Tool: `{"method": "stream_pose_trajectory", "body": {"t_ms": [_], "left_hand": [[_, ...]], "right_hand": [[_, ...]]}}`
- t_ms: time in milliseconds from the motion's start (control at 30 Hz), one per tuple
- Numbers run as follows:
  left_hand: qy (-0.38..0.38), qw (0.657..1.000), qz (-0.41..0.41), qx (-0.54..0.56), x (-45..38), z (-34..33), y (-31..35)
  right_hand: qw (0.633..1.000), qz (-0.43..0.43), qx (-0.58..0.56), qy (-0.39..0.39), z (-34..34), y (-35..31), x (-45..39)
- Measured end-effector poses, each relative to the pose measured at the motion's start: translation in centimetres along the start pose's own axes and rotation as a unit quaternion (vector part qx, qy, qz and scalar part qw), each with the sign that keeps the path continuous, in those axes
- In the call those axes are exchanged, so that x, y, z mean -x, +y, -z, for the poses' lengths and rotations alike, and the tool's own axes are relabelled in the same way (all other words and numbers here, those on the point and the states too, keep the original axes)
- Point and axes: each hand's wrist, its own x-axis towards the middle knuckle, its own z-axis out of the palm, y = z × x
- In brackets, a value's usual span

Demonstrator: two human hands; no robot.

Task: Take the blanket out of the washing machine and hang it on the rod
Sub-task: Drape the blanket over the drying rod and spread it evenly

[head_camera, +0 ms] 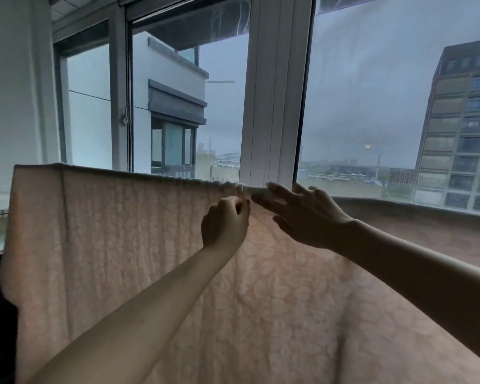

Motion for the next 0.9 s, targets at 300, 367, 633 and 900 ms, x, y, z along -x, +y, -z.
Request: {"method": "stream_pose_trajectory", "body": {"t_ms": [300, 367, 633, 900], "left_hand": [[0.023, 0.987, 0.113, -0.113, -4.6, 2.0, -2.1], [0.006, 0.981, 0.149, -0.122, -5.8, 1.8, -2.6], [0.003, 0.989, 0.144, -0.014, -6.5, 0.9, -1.7], [0.053, 0.987, 0.061, -0.136, -2.6, 3.0, -7.0]], "right_hand": [[0.997, -0.027, 0.072, -0.009, 0.5, -0.5, 1.1], [0.997, -0.031, 0.072, -0.005, 0.6, -0.6, 1.5], [0.998, -0.025, 0.050, -0.004, 0.6, 0.3, 2.2], [1.000, 0.006, 0.020, -0.001, 1.0, 0.2, 1.3]]}}
